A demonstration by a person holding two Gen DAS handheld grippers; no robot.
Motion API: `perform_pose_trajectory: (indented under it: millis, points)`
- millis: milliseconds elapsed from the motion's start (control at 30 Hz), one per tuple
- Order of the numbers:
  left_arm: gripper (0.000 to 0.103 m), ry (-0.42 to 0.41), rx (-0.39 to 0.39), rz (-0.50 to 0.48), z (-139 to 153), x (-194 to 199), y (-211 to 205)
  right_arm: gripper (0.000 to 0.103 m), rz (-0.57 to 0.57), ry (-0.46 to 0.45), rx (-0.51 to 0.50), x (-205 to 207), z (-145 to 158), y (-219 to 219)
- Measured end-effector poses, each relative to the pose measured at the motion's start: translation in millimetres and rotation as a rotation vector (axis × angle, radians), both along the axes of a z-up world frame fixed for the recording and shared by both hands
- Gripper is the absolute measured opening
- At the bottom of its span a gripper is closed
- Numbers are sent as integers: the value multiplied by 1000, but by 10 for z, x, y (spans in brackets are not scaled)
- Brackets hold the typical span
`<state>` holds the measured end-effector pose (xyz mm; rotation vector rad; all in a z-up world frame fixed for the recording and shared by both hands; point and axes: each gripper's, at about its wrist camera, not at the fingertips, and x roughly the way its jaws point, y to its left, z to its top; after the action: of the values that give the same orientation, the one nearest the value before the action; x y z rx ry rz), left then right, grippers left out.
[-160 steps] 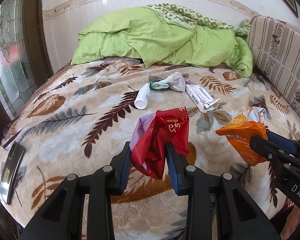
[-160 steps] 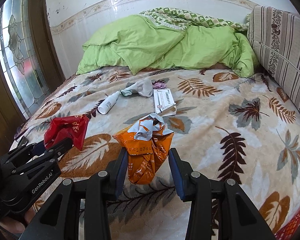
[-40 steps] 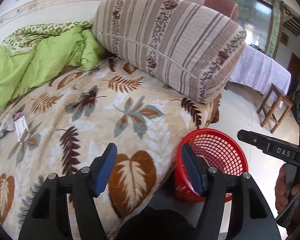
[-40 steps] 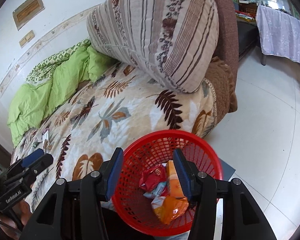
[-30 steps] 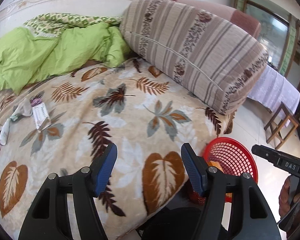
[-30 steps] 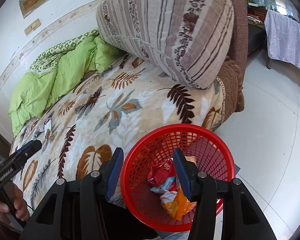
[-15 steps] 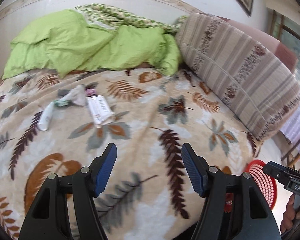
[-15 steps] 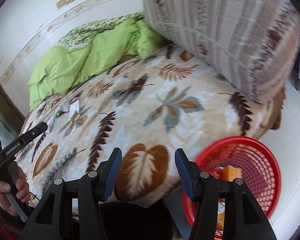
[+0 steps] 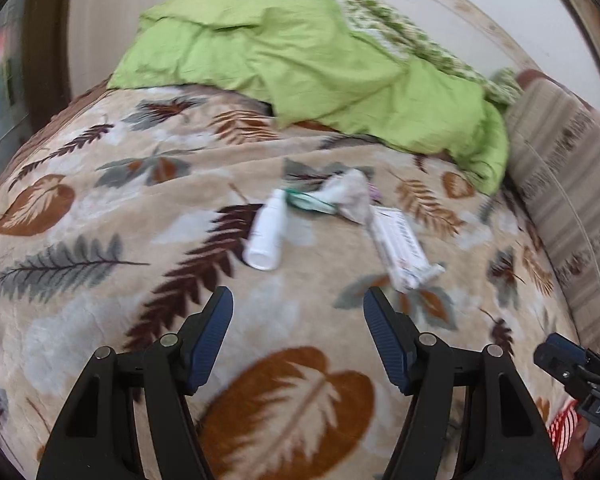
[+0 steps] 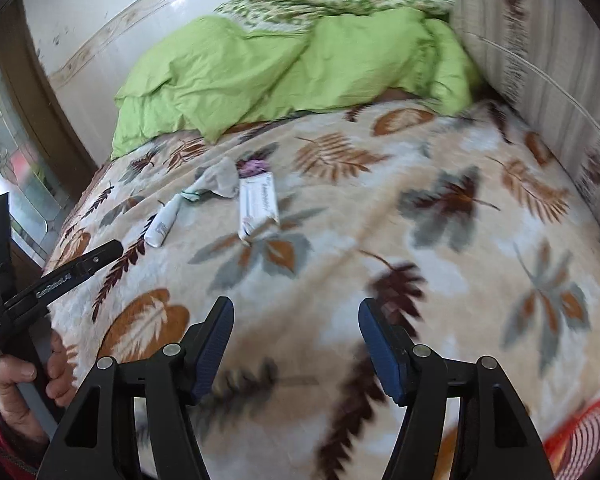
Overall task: Collect trash
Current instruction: 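Move both tools back to the bed toward the white bottle and medicine box, then grasp the white medicine box with the right gripper while the left grasps the white bottle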
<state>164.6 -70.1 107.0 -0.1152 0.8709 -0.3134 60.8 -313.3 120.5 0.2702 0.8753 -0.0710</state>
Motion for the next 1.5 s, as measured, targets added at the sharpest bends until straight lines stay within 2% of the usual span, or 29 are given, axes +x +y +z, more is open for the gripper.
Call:
perform_pose_trajectory:
  millis: [133, 300, 367, 467, 533, 600, 767, 833, 867, 900, 1067, 1300, 1500]
  points:
    - [67, 31, 4, 25, -124, 282, 105, 72, 32, 24, -70, 651, -180, 215]
    - [68, 68, -6, 33, -273, 561, 135, 72, 42, 81, -123, 1364, -461, 238]
    - [68, 60, 1, 28, -297, 633, 103, 72, 30, 113, -145, 1556, -579, 227]
    - [70, 49, 26, 26, -335, 750, 37, 72, 17, 136, -116, 1688, -721, 192]
    - [70, 54, 60, 32, -404, 835, -31, 72, 9, 153, -100, 1697, -803, 192]
    - [70, 65, 85, 20, -479, 909, -97, 56, 6, 171, -62, 1658, -858, 197]
    - [69, 59, 167, 2, -611, 991, -262, 56, -19, 112, -43, 1399, -753, 219]
    - [54, 47, 205, 2, -636, 997, -290, 56, -44, 107, 2, 1252, -716, 187]
    - [41, 52, 208, -1, -652, 1007, -293, 56, -47, 109, 21, 1218, -708, 182]
    - [33, 63, 205, -2, -676, 1016, -286, 56, -60, 105, 52, 1127, -686, 169]
    - [31, 81, 210, 5, -688, 969, -232, 56, -78, 106, 128, 866, -692, 218]
    - [30, 110, 120, -24, -584, 722, -48, 56, -12, 115, 85, 921, -740, 358]
    - [29, 118, 139, -51, -599, 598, -30, 56, 11, 119, 75, 1003, -751, 438]
